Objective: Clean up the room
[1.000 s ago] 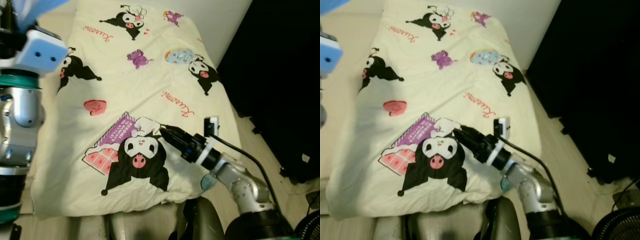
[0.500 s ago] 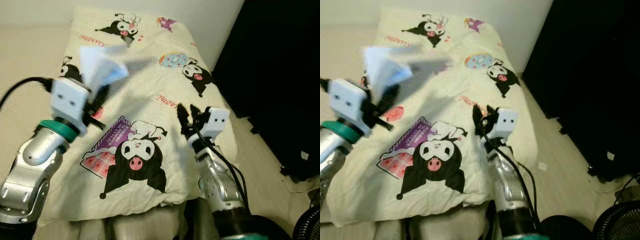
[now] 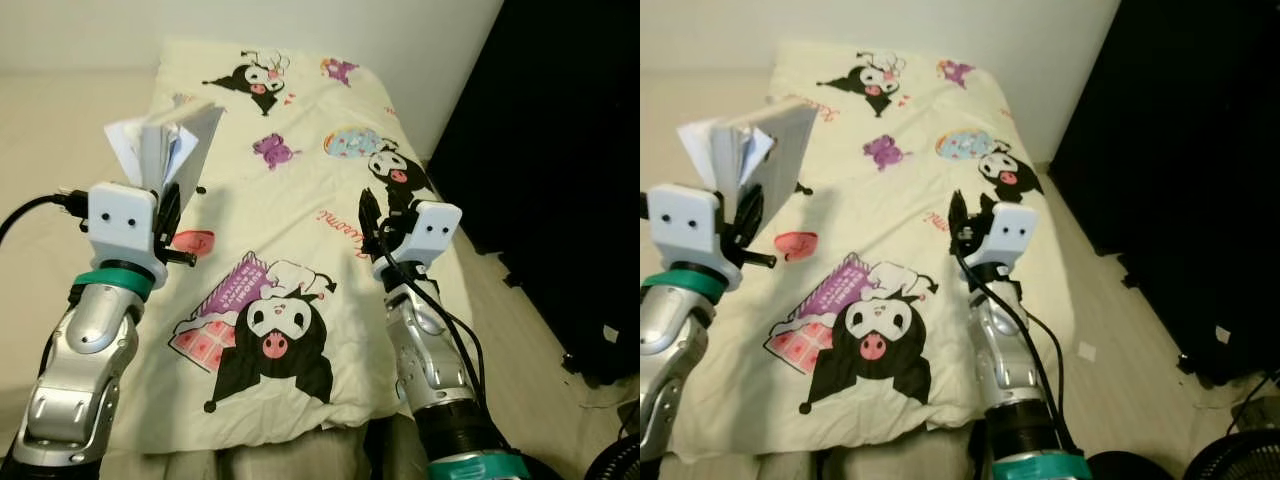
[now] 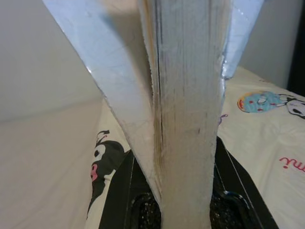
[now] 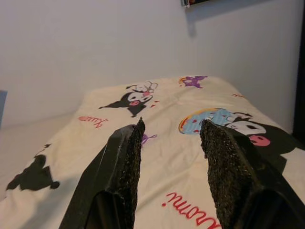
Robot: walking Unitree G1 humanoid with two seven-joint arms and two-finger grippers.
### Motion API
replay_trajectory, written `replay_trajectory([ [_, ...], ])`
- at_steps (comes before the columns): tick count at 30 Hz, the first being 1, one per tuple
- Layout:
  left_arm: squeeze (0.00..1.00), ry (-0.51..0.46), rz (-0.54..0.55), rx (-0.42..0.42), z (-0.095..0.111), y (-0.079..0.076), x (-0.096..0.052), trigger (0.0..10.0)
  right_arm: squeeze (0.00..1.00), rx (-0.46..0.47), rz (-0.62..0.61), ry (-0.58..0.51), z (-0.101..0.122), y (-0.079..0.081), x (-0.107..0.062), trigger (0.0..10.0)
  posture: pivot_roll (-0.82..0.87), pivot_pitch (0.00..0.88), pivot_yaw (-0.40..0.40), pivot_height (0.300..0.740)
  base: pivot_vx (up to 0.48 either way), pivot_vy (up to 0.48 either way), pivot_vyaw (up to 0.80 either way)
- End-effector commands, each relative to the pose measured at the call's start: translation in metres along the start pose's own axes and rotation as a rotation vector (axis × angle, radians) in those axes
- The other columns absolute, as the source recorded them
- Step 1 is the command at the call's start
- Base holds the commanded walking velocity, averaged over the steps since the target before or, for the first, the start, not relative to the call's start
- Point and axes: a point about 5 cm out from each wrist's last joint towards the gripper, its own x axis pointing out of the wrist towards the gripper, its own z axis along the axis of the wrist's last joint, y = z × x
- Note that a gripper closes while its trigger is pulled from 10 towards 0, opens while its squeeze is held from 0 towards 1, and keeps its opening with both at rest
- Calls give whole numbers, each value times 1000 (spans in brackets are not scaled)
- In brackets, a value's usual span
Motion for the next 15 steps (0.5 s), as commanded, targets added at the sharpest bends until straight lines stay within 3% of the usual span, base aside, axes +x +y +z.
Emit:
replay_trajectory([
  [1, 0, -37, 18, 8, 5, 2, 1, 10000, 0, -12, -10, 2, -3, -2, -2, 10000, 235, 0, -35, 646, 0, 0, 0],
  [15, 0, -10, 45, 30, -6, 7, 4, 10000, 0, -27, -39, -1, -5, -6, -3, 10000, 224, 0, -25, 701, 0, 0, 0],
])
